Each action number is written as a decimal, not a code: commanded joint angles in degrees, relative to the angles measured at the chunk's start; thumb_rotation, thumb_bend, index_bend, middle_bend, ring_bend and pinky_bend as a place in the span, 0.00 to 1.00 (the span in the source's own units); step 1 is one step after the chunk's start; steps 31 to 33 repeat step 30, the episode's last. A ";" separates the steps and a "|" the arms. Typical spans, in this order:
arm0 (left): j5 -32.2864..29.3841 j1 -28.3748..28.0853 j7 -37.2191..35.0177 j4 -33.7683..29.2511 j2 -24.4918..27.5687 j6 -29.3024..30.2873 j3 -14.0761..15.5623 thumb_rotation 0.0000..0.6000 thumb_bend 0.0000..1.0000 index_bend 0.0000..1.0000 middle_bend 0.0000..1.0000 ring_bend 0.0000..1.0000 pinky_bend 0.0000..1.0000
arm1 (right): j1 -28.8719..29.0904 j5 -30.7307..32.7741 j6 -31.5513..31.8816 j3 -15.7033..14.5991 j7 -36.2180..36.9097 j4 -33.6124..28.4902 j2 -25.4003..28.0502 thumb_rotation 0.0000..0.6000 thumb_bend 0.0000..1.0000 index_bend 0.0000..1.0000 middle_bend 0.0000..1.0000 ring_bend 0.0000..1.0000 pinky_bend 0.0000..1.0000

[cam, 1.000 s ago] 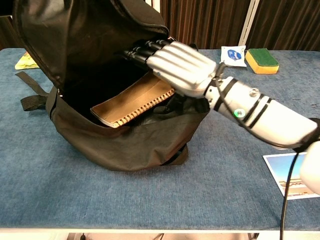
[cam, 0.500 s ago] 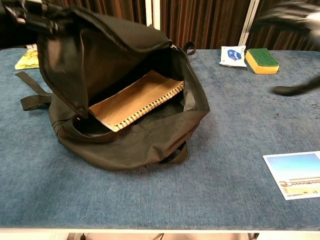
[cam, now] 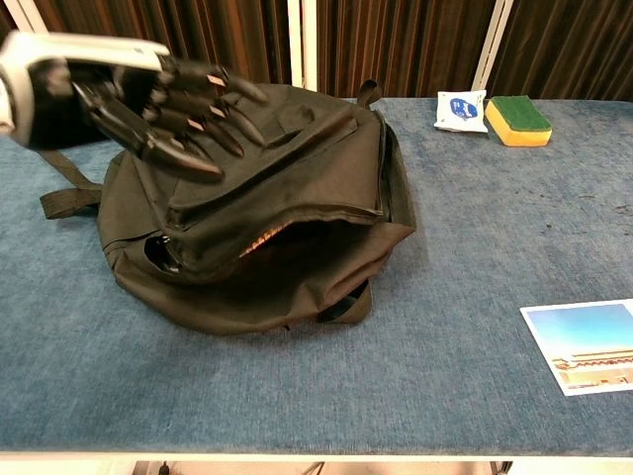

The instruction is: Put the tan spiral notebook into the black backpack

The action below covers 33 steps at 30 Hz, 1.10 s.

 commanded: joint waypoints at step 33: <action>15.43 35.79 38.35 13.43 4.95 54.78 18.89 1.00 0.15 0.25 0.25 0.18 0.20 | -10.92 -1.44 -4.95 0.68 13.40 -16.85 18.25 1.00 0.24 0.10 0.10 0.02 0.12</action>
